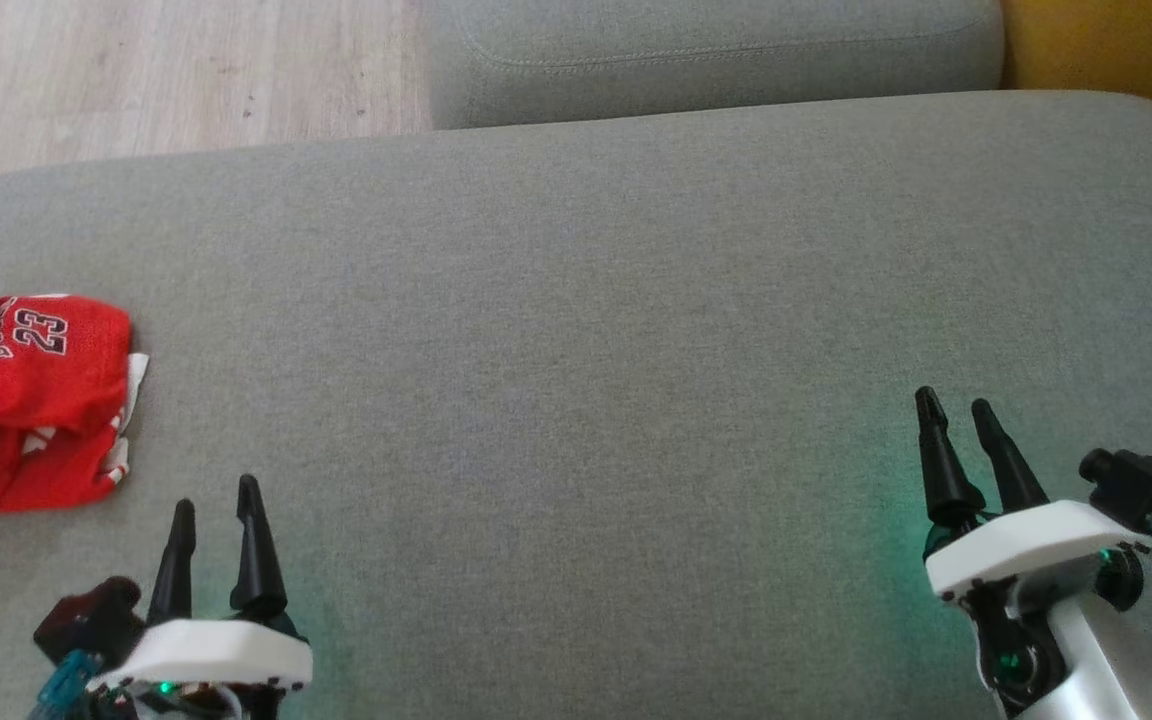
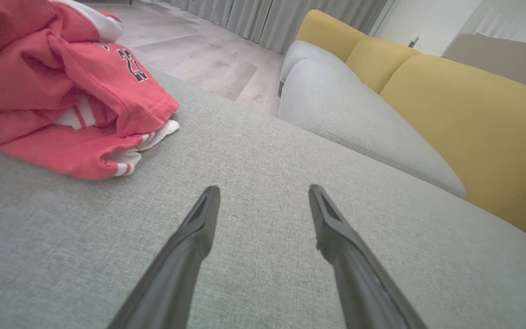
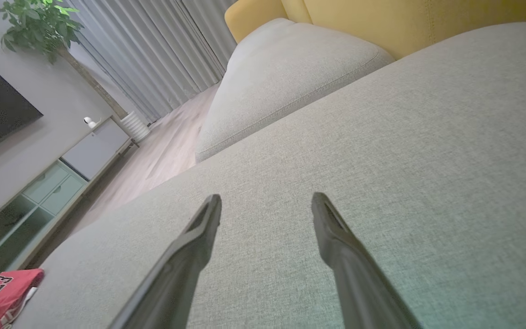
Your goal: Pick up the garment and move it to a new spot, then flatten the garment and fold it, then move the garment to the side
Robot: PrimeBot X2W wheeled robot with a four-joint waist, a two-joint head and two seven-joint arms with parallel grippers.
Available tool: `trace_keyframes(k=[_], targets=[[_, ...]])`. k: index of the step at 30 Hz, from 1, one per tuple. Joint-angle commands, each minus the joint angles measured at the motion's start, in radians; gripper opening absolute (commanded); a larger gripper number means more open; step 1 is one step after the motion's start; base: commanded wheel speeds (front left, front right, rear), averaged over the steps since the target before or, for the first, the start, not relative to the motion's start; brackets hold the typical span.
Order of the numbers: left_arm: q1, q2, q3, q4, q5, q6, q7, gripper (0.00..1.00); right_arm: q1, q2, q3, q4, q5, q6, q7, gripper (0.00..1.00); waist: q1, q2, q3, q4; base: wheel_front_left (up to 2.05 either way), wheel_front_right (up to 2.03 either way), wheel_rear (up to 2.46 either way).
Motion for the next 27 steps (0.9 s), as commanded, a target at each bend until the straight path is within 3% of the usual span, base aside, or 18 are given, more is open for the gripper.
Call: trace_keyframes(k=[1,27], targets=[[-0.053,0.013,0.032,-0.027,0.035,0.004,-0.014,1.00,-0.054,-0.022,0.018,-0.025,-0.033,-0.001,-0.017,1.00,-0.0001,0.0000,0.002,0.000,0.00,0.00,0.00],[-0.049,0.013,0.021,-0.013,0.355,0.040,-0.088,1.00,-0.057,-0.005,0.015,0.019,-0.365,-0.001,-0.091,1.00,-0.0001,0.0000,0.015,-0.011,0.00,0.00,0.00]])
